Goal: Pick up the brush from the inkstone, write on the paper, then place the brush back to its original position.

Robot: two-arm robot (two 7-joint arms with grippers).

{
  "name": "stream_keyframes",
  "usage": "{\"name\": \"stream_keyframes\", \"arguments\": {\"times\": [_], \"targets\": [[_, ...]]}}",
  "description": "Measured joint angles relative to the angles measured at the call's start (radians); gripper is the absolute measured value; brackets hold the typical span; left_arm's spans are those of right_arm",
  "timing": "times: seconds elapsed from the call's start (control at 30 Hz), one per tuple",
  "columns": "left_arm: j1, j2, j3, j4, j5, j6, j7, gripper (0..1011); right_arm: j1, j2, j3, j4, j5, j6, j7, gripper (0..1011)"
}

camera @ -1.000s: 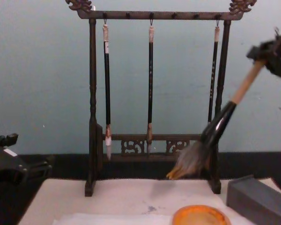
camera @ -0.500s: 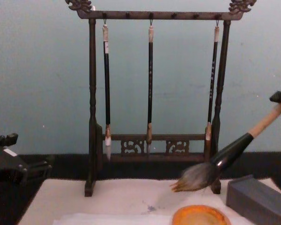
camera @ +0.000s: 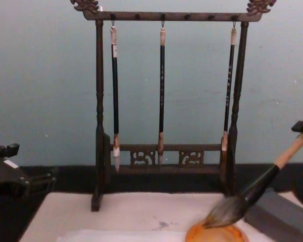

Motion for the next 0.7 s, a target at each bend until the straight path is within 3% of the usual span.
{"name": "stream_keyframes", "arguments": {"times": [0.33,0.7], "targets": [[0.0,0.0,0.0,0.0,0.0,0.0,0.0,1010,0.067,0.025,-0.024,0.091,0.052,0.044,0.027,163],[0.0,0.0,0.0,0.0,0.0,0.0,0.0,1010,0.079,0.03,-0.046,0.142,0.085,0.052,0.017,163]]}}
